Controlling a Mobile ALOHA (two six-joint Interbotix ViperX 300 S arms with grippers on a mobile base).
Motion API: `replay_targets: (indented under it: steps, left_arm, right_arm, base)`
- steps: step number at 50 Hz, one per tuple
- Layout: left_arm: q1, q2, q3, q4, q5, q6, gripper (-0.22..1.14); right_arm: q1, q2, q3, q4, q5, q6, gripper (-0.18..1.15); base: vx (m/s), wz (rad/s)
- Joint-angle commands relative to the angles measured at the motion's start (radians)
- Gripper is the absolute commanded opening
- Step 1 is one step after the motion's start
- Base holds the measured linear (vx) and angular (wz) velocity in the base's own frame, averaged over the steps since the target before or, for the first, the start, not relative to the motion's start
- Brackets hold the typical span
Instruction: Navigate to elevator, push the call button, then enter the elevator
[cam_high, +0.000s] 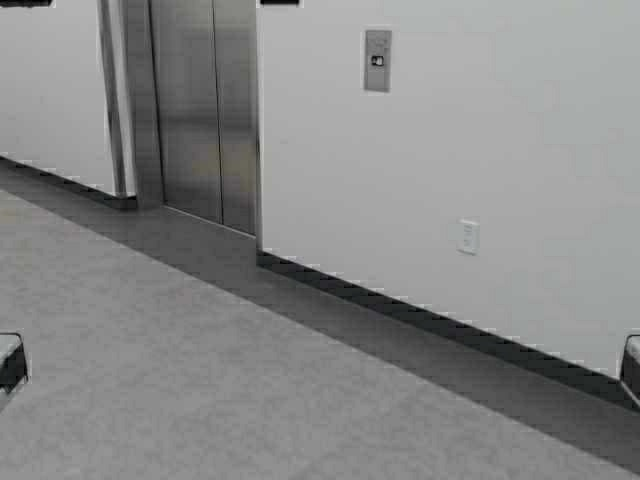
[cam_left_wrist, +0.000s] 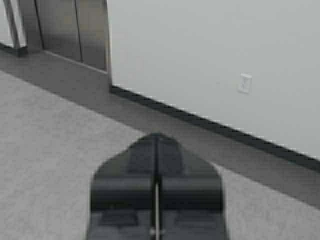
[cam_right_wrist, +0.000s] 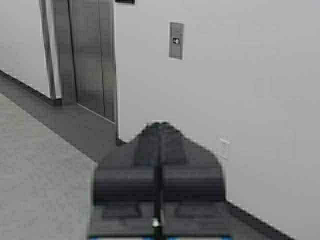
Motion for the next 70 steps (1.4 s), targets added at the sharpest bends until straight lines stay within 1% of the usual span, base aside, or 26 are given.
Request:
replay_targets:
  steps: [1, 42, 51, 61, 70]
  left_arm:
    - [-0.015, -0.008, 0.003, 0.0, -0.008, 0.003, 0.03]
    - [-0.017, -0.011, 0.012, 0.0, -0.008, 0.002, 0.03]
    - [-0.017, 0.008, 0.005, 0.0, -0.008, 0.009, 0.03]
    - [-0.017, 0.005, 0.005, 0.0, -0.009, -0.002, 0.03]
    - [-0.017, 0.026, -0.011, 0.0, -0.011, -0.008, 0.03]
  right_arm:
    - [0.002, 0.009, -0.021, -0.002, -0.008, -0.002, 0.05]
    - [0.002, 0.028, -0.015, -0.002, -0.009, 0.003, 0.05]
    - [0.002, 0.026, -0.029, -0.002, -0.008, 0.002, 0.05]
    - [0.018, -0.012, -0.008, -0.002, -0.002, -0.005, 0.05]
    - [0.023, -0.006, -0.008, -0.002, 0.018, -0.015, 0.05]
  base:
    - [0.73, 0.07]
    - [0.67, 0.05]
    - [0.6, 0.13]
    - [0.57, 0.2]
    - [0.56, 0.14]
